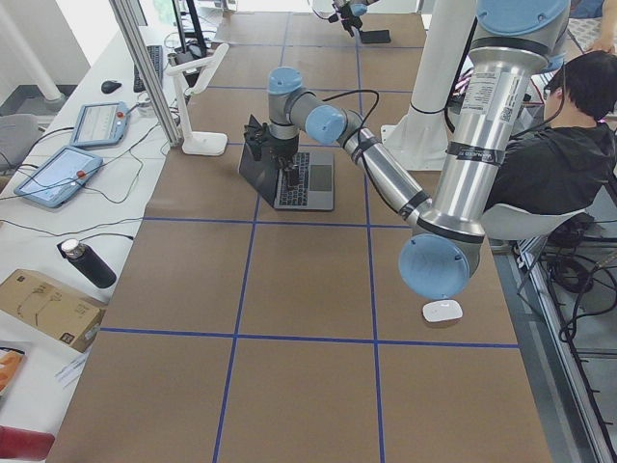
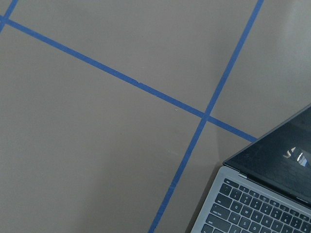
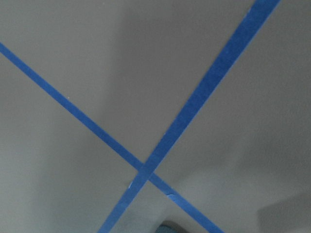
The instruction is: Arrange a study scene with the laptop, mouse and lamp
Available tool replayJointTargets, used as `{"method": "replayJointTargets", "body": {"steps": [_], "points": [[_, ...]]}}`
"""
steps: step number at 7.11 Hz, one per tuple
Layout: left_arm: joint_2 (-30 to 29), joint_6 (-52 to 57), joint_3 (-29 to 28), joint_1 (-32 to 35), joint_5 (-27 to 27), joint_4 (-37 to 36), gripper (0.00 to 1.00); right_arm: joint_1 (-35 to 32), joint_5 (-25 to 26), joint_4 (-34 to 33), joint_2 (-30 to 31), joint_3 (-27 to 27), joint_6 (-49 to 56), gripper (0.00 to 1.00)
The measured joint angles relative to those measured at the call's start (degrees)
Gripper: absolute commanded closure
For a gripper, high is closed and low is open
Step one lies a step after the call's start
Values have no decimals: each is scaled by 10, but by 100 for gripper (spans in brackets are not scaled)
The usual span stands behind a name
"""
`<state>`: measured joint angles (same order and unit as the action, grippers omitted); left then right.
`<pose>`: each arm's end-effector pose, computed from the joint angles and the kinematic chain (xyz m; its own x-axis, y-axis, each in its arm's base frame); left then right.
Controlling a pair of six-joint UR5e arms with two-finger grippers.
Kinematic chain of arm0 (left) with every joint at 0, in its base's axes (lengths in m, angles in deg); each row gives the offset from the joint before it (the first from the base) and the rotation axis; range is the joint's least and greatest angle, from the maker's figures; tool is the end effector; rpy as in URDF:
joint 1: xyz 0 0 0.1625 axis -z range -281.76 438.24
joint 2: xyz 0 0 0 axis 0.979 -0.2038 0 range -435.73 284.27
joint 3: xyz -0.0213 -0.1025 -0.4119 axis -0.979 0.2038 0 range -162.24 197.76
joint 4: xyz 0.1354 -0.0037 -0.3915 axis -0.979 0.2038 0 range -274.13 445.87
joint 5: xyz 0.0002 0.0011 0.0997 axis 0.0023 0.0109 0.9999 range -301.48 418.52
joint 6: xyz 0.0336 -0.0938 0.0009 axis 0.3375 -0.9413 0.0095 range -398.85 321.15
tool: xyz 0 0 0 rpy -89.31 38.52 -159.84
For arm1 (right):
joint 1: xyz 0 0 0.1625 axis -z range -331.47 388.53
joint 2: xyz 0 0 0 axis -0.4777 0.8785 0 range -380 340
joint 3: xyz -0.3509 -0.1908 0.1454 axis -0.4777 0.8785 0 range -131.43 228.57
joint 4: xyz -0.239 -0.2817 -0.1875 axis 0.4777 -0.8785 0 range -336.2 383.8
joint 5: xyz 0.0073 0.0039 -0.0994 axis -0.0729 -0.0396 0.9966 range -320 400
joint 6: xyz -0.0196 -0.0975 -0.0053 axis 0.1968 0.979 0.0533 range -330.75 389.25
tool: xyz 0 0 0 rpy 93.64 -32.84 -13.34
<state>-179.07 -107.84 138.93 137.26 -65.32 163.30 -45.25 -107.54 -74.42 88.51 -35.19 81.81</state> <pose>0.1938 -0.4740 0.3186 0.6088 -0.4353 -0.6633 0.3665 0.8958 -0.2515 -0.0296 -0.2786 0.8290 0.2053 -0.4626 0.8625 0.6534 0.7209 0.2312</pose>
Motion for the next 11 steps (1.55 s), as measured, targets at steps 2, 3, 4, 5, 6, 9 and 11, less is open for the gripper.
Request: {"method": "replayJointTargets", "body": {"steps": [2,3,4,5,6,9,11], "points": [[-1,-2,1,-1,0,0,0,3,-1,-20,3,3,26,1],[-1,-3,1,-2,0,0,0,4,-1,-36,3,3,43,1],[-1,-3,2,-2,0,0,0,4,-1,-47,4,3,54,1],[-2,-3,3,-2,0,0,0,4,-1,-54,4,3,59,1],[-2,-4,4,-3,0,0,0,4,0,-58,4,2,61,1],[-4,-5,6,-3,0,0,0,4,3,-63,0,2,62,1],[-5,-6,7,-5,-1,0,0,4,7,-62,-5,10,63,1]]}}
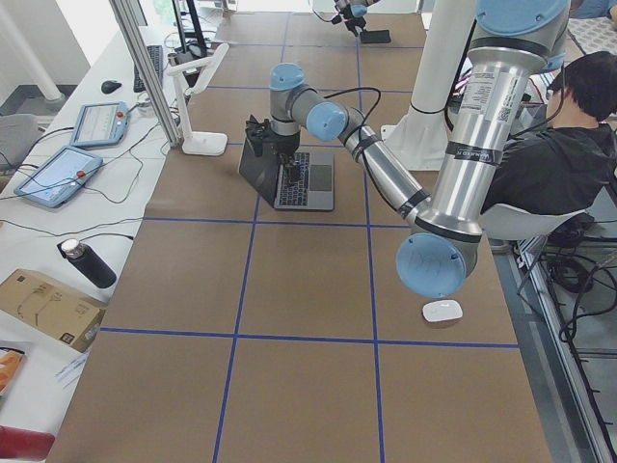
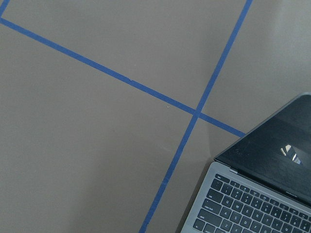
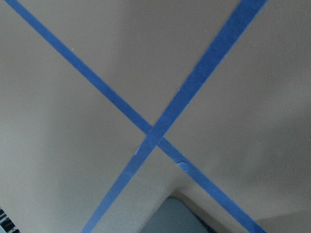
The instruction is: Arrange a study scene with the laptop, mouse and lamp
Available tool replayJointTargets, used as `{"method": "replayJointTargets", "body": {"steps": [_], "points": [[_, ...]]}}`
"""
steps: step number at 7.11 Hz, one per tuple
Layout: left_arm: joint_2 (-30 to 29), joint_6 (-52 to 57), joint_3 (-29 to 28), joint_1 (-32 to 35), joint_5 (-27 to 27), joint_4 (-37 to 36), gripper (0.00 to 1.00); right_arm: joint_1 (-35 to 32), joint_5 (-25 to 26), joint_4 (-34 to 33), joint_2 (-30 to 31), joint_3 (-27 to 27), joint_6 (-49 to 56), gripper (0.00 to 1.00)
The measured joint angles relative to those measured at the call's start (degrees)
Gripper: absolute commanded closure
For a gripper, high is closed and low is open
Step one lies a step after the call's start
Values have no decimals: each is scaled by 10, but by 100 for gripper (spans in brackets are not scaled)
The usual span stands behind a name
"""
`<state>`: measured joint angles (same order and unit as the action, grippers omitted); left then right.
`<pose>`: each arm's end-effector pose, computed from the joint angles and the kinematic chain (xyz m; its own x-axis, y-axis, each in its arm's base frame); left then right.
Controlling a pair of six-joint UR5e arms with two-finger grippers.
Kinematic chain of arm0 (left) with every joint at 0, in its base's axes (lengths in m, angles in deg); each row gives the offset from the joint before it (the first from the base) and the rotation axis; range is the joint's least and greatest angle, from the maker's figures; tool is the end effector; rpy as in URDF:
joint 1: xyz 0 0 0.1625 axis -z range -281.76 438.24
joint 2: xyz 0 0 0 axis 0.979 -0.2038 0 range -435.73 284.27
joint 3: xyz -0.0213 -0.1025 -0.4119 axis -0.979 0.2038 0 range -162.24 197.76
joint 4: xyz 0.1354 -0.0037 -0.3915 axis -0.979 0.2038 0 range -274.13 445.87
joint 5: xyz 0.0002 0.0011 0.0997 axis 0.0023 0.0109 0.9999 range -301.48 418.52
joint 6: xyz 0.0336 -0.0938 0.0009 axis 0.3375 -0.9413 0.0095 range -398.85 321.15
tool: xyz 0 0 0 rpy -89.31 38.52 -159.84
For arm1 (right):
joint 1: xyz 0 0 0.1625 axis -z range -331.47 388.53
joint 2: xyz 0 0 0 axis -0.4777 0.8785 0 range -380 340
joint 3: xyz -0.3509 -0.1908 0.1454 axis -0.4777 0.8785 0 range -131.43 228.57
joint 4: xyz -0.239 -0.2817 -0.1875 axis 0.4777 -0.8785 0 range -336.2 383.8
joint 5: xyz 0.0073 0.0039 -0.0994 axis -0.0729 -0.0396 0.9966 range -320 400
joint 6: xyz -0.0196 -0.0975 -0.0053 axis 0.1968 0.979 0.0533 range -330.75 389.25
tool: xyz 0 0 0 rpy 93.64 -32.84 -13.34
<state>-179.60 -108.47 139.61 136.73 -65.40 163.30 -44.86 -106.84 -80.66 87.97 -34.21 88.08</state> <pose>0.1974 -0.4706 0.3091 0.6011 -0.4274 -0.6753 0.3612 0.8990 -0.2475 -0.0280 -0.2690 0.8395 0.1621 -0.4472 0.8796 0.6930 0.6862 0.2212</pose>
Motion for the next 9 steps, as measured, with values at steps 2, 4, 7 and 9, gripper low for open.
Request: {"method": "replayJointTargets", "body": {"steps": [2,4,7,9], "points": [[-4,-16,3,-8,0,0,0,0,2,0,-6,11,1,1],[-12,-36,4,-18,1,0,0,0,2,0,-6,21,7,1],[-14,-40,5,-20,2,0,0,0,2,0,3,26,16,1],[-14,-40,6,-20,3,0,0,0,2,0,10,28,24,12]]}}
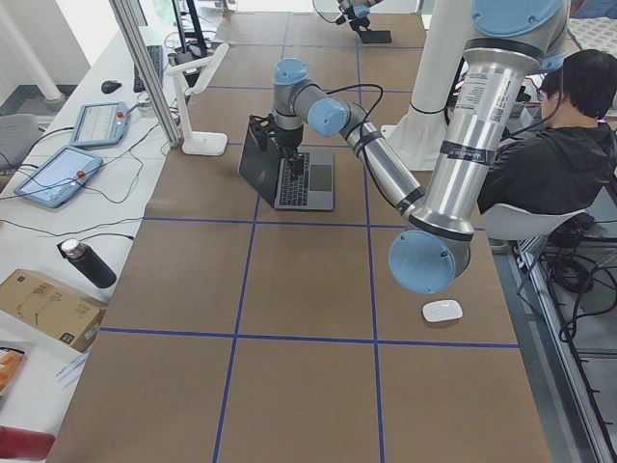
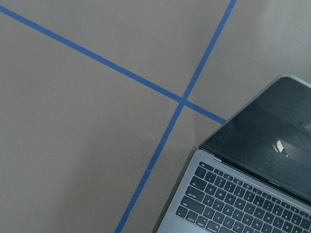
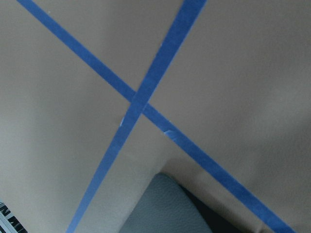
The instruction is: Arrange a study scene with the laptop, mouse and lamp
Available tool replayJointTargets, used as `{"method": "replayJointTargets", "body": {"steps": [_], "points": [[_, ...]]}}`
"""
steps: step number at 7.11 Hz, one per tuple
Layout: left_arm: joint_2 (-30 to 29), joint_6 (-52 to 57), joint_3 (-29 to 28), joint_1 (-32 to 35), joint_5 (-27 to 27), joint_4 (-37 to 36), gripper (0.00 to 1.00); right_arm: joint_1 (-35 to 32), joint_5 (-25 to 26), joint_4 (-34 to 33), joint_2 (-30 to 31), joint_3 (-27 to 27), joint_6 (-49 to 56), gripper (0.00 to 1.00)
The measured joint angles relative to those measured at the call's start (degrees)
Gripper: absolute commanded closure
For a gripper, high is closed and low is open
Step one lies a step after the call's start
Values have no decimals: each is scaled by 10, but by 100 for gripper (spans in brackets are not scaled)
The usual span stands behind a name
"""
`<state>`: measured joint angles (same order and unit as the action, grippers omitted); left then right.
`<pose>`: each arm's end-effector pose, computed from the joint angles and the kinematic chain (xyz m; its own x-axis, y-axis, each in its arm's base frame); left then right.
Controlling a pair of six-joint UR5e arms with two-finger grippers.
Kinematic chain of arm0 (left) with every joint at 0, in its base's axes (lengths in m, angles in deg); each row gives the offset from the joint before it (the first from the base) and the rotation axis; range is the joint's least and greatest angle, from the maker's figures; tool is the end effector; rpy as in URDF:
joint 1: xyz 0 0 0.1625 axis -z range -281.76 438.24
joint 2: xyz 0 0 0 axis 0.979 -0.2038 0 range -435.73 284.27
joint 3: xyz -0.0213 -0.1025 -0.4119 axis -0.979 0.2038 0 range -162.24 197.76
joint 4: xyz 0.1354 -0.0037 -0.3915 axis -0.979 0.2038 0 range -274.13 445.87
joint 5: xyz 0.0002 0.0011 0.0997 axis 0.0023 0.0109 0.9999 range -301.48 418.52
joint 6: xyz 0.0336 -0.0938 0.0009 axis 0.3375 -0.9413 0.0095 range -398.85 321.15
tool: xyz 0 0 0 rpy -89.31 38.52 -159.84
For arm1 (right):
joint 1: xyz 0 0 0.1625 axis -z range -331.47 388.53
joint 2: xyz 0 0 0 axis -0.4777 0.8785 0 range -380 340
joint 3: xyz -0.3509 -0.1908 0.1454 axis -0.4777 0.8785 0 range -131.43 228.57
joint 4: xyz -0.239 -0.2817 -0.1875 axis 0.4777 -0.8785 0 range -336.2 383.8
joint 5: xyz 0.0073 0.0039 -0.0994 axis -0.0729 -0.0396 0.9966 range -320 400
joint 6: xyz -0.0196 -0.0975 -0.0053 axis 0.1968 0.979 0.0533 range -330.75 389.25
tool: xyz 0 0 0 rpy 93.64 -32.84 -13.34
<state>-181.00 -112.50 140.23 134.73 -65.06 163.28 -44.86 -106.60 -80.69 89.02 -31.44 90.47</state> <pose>0.2136 -0.4642 0.2928 0.5793 -0.4499 -0.6797 0.3707 0.8881 -0.2719 -0.0202 -0.2434 0.8631 0.1514 -0.4198 0.8949 0.7061 0.6795 0.1993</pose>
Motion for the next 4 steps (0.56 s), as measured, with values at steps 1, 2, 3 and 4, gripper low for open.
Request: {"method": "replayJointTargets", "body": {"steps": [1,2,3,4], "points": [[0,0,0,0,2,0,0,0,0,0,3,0,2,43],[0,0,0,0,2,-1,0,0,0,0,5,0,5,76],[1,0,0,-1,3,-1,0,0,0,0,7,0,9,100],[1,0,0,-2,3,-1,0,0,-1,0,9,0,13,100]]}}
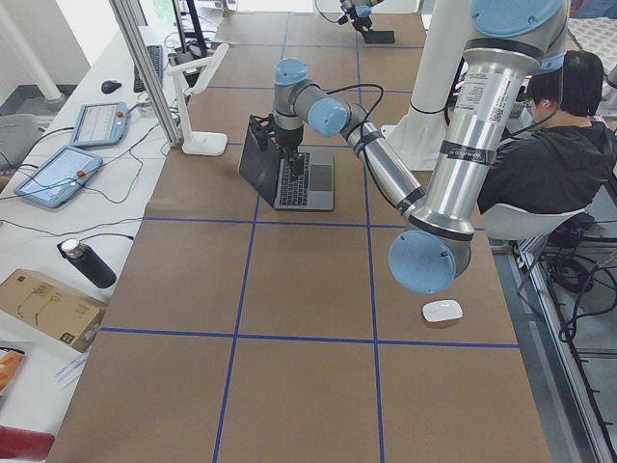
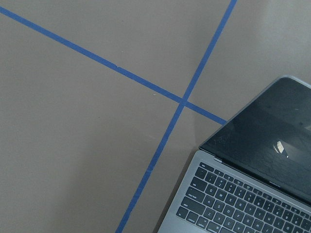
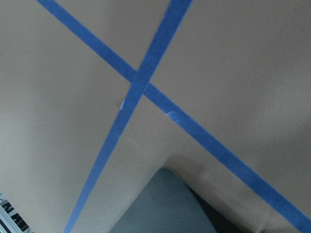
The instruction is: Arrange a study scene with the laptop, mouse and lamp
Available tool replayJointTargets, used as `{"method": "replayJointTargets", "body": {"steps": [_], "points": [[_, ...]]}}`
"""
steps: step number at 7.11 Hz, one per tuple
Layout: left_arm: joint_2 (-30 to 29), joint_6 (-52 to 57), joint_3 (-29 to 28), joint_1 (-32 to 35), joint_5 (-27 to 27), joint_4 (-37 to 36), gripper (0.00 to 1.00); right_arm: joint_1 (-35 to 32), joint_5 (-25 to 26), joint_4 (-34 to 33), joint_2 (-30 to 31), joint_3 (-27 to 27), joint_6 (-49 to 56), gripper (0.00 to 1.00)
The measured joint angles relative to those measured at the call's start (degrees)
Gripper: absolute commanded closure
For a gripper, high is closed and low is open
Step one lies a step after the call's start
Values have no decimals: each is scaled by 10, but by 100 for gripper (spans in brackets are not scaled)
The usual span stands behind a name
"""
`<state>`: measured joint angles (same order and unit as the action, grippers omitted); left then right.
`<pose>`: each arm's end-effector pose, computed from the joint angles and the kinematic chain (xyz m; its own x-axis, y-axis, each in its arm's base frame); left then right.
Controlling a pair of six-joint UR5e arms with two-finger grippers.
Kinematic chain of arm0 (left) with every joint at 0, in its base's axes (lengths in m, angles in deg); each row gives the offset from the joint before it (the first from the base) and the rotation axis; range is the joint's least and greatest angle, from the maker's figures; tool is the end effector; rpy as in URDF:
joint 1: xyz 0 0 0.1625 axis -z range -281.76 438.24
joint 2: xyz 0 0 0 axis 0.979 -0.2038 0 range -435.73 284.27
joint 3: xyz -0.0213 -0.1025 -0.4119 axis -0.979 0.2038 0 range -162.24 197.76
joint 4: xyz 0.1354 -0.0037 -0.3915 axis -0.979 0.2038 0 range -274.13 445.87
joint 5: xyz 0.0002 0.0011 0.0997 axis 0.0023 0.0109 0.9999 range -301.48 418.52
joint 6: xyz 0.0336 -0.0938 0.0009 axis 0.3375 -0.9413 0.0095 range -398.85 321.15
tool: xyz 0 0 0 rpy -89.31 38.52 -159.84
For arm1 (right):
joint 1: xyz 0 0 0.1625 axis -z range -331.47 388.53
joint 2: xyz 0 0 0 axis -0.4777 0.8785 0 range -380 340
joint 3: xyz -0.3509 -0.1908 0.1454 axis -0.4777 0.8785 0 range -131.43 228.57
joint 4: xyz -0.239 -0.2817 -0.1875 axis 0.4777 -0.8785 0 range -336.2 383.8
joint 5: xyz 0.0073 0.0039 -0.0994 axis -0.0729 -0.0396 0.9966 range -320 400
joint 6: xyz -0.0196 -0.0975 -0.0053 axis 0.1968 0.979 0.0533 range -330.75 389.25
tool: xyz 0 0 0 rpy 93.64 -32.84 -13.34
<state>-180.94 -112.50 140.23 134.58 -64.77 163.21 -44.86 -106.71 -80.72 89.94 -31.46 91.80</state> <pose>0.2145 -0.4639 0.2937 0.5823 -0.4498 -0.6772 0.3722 0.8881 -0.2698 -0.0171 -0.2327 0.8666 0.1385 -0.4210 0.8964 0.7092 0.6739 0.2070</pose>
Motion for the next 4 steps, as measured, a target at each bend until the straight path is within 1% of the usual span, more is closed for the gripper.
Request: {"method": "replayJointTargets", "body": {"steps": [4], "points": [[0,0,0,-4,3,0,0,-4,-4,-14,10,-10,20,100]]}}
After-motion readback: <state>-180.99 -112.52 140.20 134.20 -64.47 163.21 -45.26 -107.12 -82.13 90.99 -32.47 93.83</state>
